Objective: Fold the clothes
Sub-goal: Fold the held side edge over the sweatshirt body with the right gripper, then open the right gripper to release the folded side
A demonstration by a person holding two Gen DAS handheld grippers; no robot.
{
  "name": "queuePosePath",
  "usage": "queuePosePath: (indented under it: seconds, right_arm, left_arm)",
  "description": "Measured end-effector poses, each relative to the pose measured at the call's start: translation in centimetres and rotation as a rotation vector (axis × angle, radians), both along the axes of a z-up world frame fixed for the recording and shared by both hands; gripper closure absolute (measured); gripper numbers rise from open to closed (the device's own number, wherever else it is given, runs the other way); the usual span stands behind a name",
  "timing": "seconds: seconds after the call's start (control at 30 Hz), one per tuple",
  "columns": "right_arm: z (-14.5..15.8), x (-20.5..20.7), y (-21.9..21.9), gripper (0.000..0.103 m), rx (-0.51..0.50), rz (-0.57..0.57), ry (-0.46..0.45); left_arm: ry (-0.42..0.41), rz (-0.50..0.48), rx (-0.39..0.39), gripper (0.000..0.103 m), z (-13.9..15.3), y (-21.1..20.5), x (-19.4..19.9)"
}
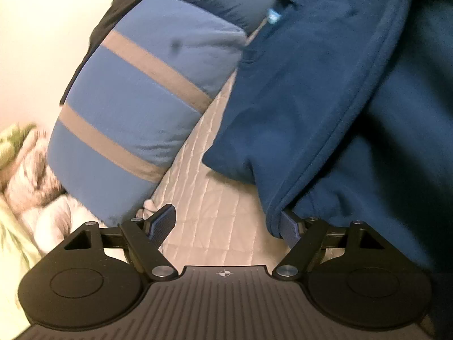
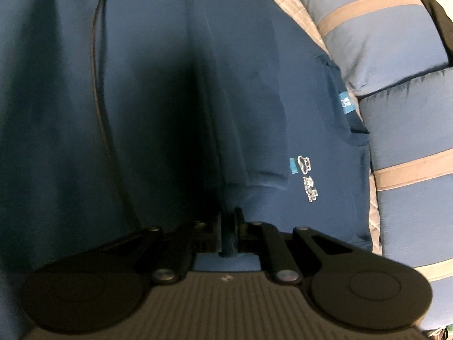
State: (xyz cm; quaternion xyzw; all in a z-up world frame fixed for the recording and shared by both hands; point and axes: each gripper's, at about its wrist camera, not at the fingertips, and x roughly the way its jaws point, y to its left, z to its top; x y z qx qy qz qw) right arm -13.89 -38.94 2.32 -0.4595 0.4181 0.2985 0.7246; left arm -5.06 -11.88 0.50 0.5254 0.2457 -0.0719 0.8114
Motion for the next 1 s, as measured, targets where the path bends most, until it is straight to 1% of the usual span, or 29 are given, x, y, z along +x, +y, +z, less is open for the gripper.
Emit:
queuePosePath:
  seconds: [0.07, 0.2, 0.23, 0.27, 0.3, 0.33, 0.37, 0.4, 0.43, 0.47, 0.57, 0.63, 0.7, 0.83, 0.93, 1.0]
  right_arm:
    - [-0.2, -0.3, 0.1, 0.095, -0.005, 0.008, 0.02]
    - [-0.1, -0.4, -0.1, 0.095, 0.005, 0.001, 0.049]
    - [0.0, -0.3, -0.2, 0.092, 0.011, -0.007, 0.056]
    - [-0.1, -0.3, -0.3, 0.071, 0.01, -0.014, 0.057]
    - [-0.1, -0.3, -0.5, 0.066, 0.008, -0.021, 0.056]
    - [0.0, -0.3, -0.7, 0.054, 0.009, -0.025, 0.044]
    - [0.2, -0.4, -1.0, 0.038, 0.022, -0.032, 0.025]
    - [0.9, -0.5, -1.5, 0.029, 0.054, -0.048, 0.004]
    - [1.6, -0.6, -2.0, 0.015, 0.091, -0.066, -0.019]
    - [2.3, -0.6, -2.6, 0.009, 0.127, -0.084, -0.042]
    - [4.9, -0.1, -5.1, 0.003, 0.273, -0.206, -0.084]
    - [6.4, 0.1, -6.5, 0.0, 0.336, -0.296, -0.132]
    - [7.9, 0.4, -7.9, 0.0, 0.386, -0.371, -0.195]
    - [10.4, 1.3, -10.4, 0.0, 0.462, -0.472, -0.291]
    - [12.6, 2.2, -12.6, 0.0, 0.511, -0.581, -0.347]
    - [14.7, 2.9, -14.8, 0.0, 0.61, -0.683, -0.368]
  left_arm:
    - [-0.004, -0.01, 0.009, 0.026, -0.1, 0.0, -0.3]
    - [-0.016, -0.017, -0.015, 0.026, 0.5, 0.2, -1.6]
    - [-0.018, -0.019, -0.021, 0.026, 0.7, 0.1, -1.9]
    - [-0.019, -0.021, -0.027, 0.026, 1.0, 0.1, -2.3]
    - [-0.021, -0.022, -0.033, 0.026, 1.2, 0.1, -2.7]
    - [-0.017, -0.023, -0.043, 0.026, 1.5, 0.2, -3.0]
    - [-0.004, -0.021, -0.059, 0.026, 1.9, 0.4, -3.4]
    - [0.009, -0.016, -0.079, 0.026, 2.4, 0.7, -3.7]
    - [0.024, -0.002, -0.108, 0.026, 3.0, 1.1, -3.9]
    - [0.038, 0.017, -0.143, 0.026, 3.8, 1.5, -4.0]
    - [0.071, 0.098, -0.278, 0.026, 6.8, 3.3, -3.7]
    - [0.085, 0.16, -0.376, 0.026, 9.1, 4.7, -3.3]
    - [0.084, 0.209, -0.462, 0.026, 11.4, 6.3, -2.7]
    - [0.057, 0.286, -0.603, 0.026, 16.5, 8.7, -1.5]
    - [0.023, 0.332, -0.71, 0.026, 20.5, 9.8, -0.6]
    - [-0.008, 0.33, -0.751, 0.026, 23.2, 9.8, -0.2]
